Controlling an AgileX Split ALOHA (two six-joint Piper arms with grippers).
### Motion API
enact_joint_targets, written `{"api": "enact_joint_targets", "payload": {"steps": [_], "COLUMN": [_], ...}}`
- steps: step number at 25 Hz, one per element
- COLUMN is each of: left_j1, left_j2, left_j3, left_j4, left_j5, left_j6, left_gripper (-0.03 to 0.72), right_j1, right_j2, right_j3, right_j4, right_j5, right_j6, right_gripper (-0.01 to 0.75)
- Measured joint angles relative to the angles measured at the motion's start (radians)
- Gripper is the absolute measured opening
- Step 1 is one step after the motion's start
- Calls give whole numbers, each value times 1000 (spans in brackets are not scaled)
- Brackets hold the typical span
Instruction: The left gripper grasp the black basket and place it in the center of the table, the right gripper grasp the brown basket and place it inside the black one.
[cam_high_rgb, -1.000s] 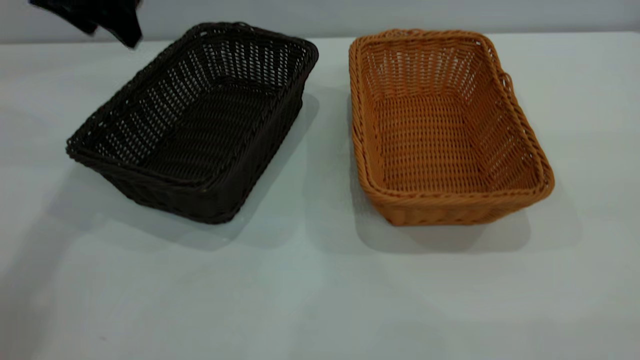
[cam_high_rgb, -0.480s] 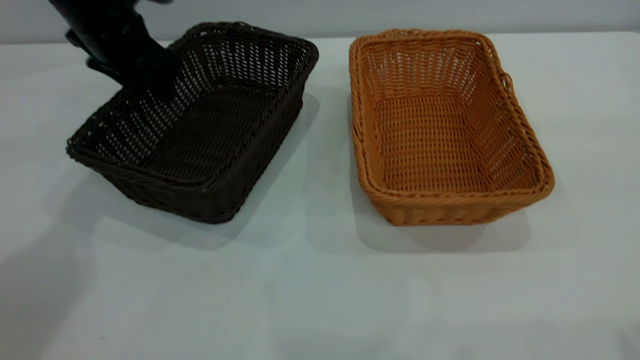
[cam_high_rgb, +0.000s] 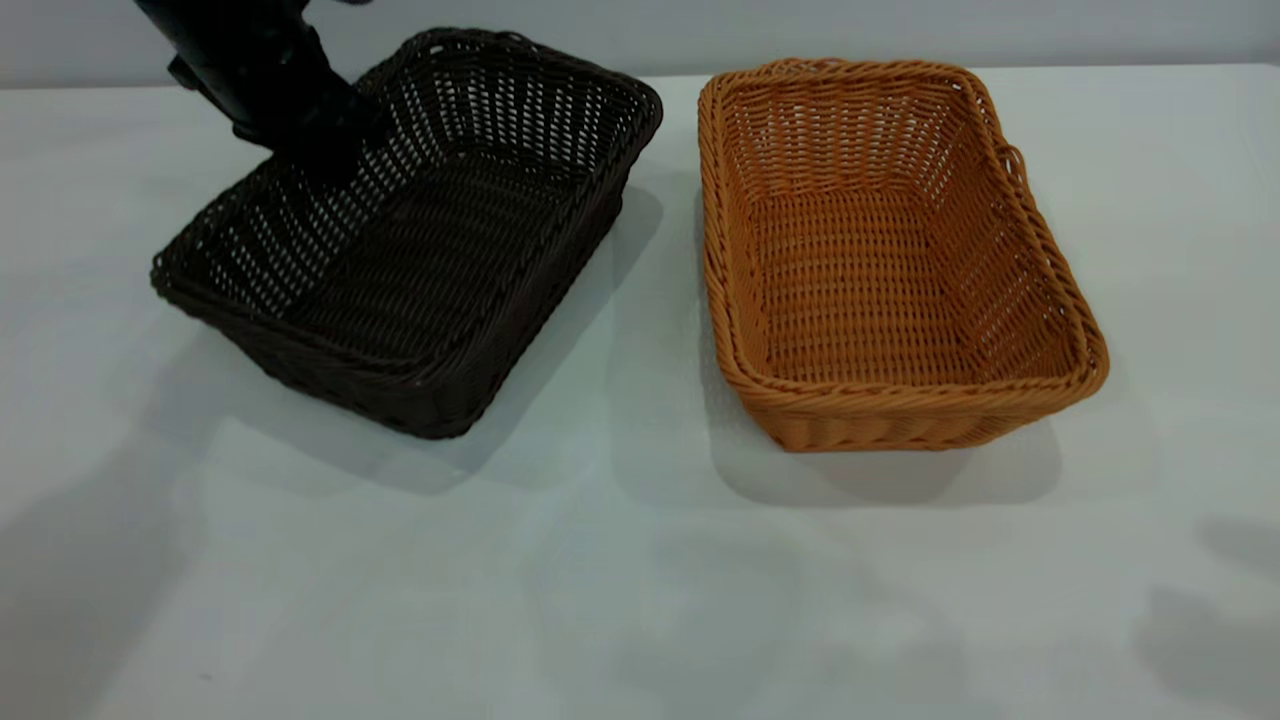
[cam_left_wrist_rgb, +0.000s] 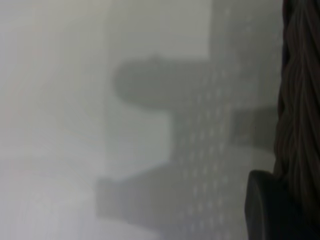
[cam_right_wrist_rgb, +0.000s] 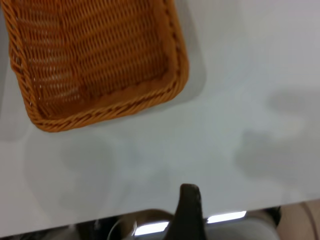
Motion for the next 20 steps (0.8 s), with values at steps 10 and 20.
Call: {"api": "enact_joint_targets", "payload": {"steps": [10, 20], "left_j1": [5, 60], "left_j2": [-11, -19], "left_j3": [-38, -38], "left_j4": [0, -2], "left_j5": [31, 26], "left_j6": [-1, -4], "left_gripper": [81, 81], "right_j1": [83, 213], "right_j2": [459, 891], "right_j3": [-175, -343], "right_j4": [339, 661], "right_j5": [-42, 2], "right_j6": [-143, -117], "right_gripper": [575, 575]}}
